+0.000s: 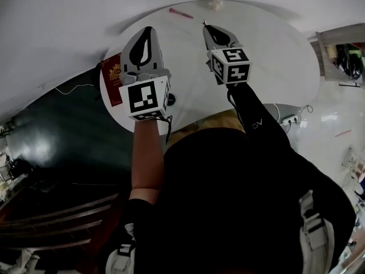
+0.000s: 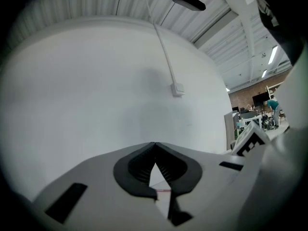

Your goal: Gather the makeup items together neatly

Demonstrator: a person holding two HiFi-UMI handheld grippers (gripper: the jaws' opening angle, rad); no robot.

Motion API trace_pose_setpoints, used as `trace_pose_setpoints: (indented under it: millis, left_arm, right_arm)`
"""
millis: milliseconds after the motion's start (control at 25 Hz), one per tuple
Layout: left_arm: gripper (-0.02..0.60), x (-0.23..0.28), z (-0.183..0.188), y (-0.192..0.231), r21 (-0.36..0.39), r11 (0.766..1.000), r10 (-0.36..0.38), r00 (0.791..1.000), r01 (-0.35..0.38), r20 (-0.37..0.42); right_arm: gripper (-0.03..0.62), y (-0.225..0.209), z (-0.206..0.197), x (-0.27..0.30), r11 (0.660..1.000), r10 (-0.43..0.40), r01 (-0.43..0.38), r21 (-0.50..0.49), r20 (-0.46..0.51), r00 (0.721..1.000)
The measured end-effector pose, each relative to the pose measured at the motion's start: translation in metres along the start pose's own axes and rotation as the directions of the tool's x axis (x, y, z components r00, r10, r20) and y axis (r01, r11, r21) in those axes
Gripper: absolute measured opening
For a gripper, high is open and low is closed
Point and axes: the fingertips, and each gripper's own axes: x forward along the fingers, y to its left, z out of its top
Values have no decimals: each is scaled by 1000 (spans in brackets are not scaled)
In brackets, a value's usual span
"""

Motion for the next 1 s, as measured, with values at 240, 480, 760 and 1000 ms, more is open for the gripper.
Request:
trace_pose_setpoints:
  millis: [240, 480, 760, 1000]
  left_arm:
    - [9, -9, -31, 9, -27, 1000, -10, 999, 9, -52]
    - [9, -22, -49, 18, -37, 999, -9, 996, 6, -84]
    - [9, -29, -58, 38, -44, 999, 8, 995, -13, -100]
    - [9, -33, -61, 45, -55, 998, 4, 995, -10, -96]
  right_arm:
    - [25, 29, -96, 38, 996, 8, 12, 85, -230, 973]
    - [26, 47, -156, 57, 996, 0, 30, 80, -352, 936]
    - [26, 45, -205, 58, 978, -50, 139, 153, -478, 877]
    - [48, 45, -213, 55, 972, -72, 174, 158, -504, 861]
